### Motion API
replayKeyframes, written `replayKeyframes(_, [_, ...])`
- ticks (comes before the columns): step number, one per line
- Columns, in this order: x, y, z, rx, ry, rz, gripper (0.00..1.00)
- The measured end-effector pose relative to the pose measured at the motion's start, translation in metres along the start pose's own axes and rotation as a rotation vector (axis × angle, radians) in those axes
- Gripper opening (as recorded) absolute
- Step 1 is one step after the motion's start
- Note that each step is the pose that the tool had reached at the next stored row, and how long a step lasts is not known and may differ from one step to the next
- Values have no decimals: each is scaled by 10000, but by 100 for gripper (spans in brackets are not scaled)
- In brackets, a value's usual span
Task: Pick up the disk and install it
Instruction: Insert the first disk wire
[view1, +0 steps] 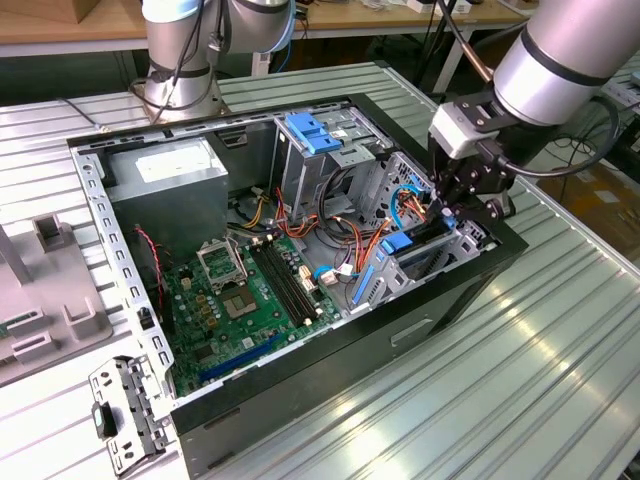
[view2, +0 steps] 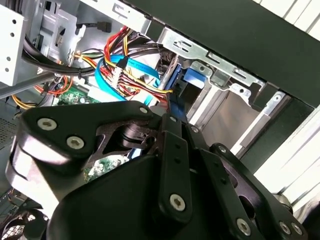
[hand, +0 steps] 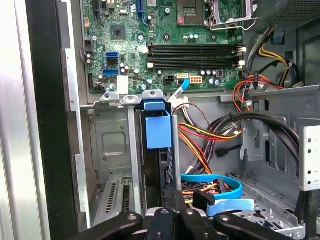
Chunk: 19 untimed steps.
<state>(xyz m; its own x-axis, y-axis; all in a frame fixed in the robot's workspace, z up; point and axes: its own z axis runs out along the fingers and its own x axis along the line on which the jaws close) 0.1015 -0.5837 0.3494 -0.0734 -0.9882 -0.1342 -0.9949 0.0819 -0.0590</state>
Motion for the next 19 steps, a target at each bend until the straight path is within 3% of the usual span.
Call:
replayKeyframes(3, [-3,-17,-6,0,3,1,11])
replayKeyframes(11, [-13,-135,-13,-8,1,2,11])
replayKeyframes(19, [-20,-151,-56,-8,-1,2,11])
